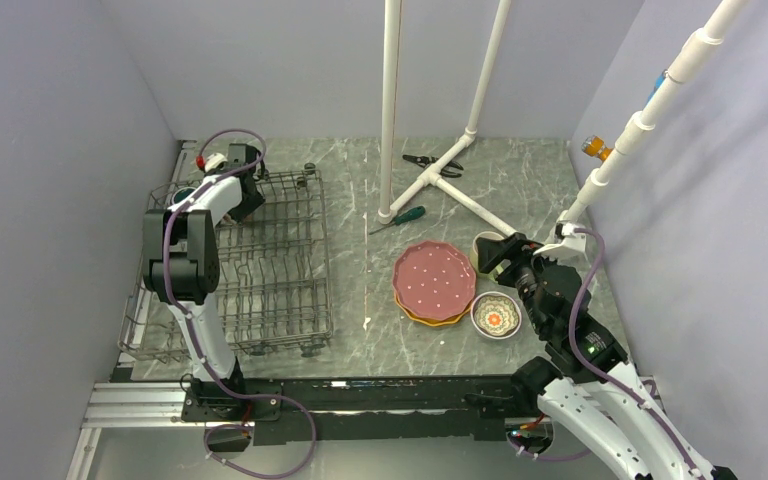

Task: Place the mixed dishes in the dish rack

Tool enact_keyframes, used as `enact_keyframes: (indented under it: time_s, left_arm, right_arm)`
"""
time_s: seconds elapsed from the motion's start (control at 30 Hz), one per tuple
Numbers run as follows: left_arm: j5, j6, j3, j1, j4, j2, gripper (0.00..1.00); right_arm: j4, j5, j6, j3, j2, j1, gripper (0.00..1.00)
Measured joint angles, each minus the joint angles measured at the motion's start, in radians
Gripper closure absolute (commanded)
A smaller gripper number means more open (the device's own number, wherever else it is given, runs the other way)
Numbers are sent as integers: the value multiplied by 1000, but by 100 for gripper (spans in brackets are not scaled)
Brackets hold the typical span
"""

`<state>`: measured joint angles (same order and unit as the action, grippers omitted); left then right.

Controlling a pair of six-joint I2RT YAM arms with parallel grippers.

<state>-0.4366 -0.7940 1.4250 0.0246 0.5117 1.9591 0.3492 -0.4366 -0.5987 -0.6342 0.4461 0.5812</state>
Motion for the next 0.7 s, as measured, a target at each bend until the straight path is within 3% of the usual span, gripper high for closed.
enact_keyframes:
  time_s: [0.1, 0.23, 0.47, 0.7]
  left_arm:
    - [3, 2, 0, 0, 3, 0, 14]
    - [5, 4, 0, -2, 16, 0, 1]
    - [73, 6, 1, -5, 77, -99, 1]
    - [225, 50, -16, -6, 56, -424, 1]
  right_arm:
    - [-2, 0, -7, 0, 2, 0, 25]
    - [-4, 1, -14, 0, 13, 0, 25]
    - [-13, 4, -40, 0, 44, 0, 25]
    - [4, 53, -107, 0, 136, 0, 18]
